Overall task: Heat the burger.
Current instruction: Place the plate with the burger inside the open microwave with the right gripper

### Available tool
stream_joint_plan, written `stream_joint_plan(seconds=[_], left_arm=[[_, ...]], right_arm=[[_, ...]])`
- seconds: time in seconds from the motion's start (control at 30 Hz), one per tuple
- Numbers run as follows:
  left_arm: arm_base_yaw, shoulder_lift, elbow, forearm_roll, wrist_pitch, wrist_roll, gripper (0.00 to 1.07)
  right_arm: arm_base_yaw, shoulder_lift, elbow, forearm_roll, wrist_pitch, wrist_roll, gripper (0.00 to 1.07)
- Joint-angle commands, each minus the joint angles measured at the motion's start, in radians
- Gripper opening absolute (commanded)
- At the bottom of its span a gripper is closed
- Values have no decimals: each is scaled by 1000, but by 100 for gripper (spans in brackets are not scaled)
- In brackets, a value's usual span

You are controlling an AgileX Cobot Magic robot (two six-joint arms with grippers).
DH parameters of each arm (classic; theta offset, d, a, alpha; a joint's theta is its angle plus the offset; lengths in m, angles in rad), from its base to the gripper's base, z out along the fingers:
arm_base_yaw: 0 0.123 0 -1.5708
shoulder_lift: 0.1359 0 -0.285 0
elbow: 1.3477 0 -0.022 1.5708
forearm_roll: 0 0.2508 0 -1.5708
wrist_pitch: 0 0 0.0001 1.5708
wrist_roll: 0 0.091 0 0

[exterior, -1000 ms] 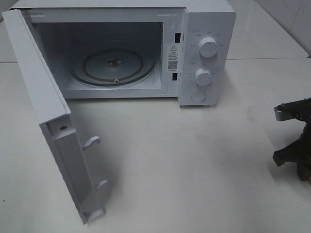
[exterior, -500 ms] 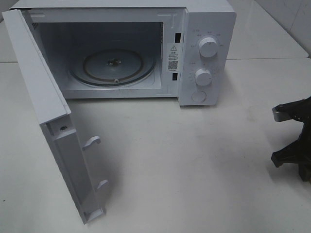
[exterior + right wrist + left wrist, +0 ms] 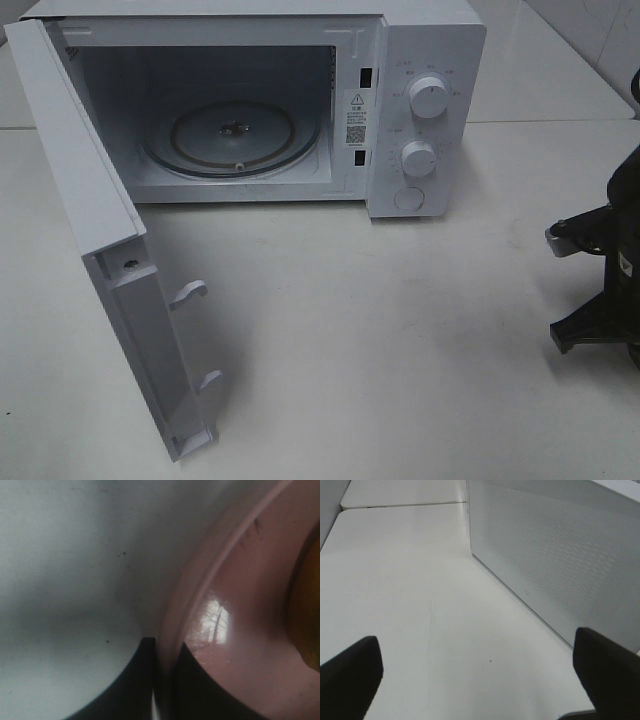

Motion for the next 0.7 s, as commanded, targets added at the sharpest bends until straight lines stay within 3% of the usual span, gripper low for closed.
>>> stream_joint_plan(seconds=[0.03,0.37,0.7], left_arm=[[1,-24,4,-1,-14,-3,98],[1,-24,4,-1,-14,-3,98],[1,-24,4,-1,-14,-3,98]], right_arm=[[5,-3,6,-16,16,44,0],[83,-40,6,-140,123,119,0],[95,-90,6,-156,168,125,0]])
